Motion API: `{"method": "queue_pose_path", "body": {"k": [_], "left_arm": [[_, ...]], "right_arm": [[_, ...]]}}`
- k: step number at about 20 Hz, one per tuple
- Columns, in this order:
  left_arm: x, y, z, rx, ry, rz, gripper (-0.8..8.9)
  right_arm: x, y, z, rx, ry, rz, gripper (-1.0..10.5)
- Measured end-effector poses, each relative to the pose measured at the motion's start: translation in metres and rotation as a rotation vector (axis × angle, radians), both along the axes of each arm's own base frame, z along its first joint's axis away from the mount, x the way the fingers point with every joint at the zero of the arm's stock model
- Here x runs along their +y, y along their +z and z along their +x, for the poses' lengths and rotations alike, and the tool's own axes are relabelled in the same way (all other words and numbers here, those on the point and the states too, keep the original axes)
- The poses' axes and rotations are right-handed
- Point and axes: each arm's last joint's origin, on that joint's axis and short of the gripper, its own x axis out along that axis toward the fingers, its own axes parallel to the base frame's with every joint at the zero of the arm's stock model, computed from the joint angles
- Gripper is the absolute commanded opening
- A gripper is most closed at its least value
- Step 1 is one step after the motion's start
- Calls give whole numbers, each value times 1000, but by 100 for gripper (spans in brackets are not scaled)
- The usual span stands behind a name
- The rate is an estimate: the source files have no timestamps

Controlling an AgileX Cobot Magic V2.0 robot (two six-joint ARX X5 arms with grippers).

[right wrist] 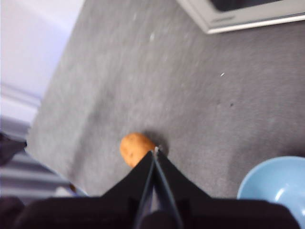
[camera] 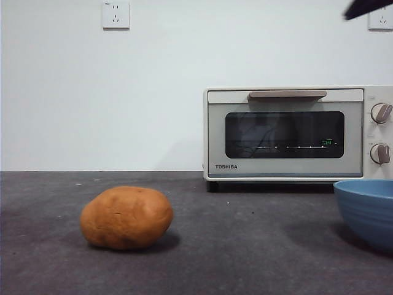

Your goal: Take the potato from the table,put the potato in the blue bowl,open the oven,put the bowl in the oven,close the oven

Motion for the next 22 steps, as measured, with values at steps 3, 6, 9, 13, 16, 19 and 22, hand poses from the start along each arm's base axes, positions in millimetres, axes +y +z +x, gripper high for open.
{"method": "queue_pose_path", "body": {"k": [3,6,9,13,16,19,22], "left_arm": [[-1,-4,-1,34,-24,16,-5],[-2,-7,-3,46,-52,33,-5],[-3,-9,-7,70,-73,45,-5],[-5,-14,-20,128,-129,73,-5],[-5,-14,-31,161,-146,79,-5],[-5,-3,-41,126,-148,82,-5],[-4,8,-51,84,-114,136,-5]], "right_arm": [[29,4,12,-5,78,-92,-4],[62,3,22,-10,164,-175,-4],[98,0,30,-15,270,-230,-2],[162,-21,41,8,459,-379,2],[197,-40,48,0,556,-540,7],[216,-55,54,-21,618,-612,45],[225,-65,57,-42,671,-646,317]]}}
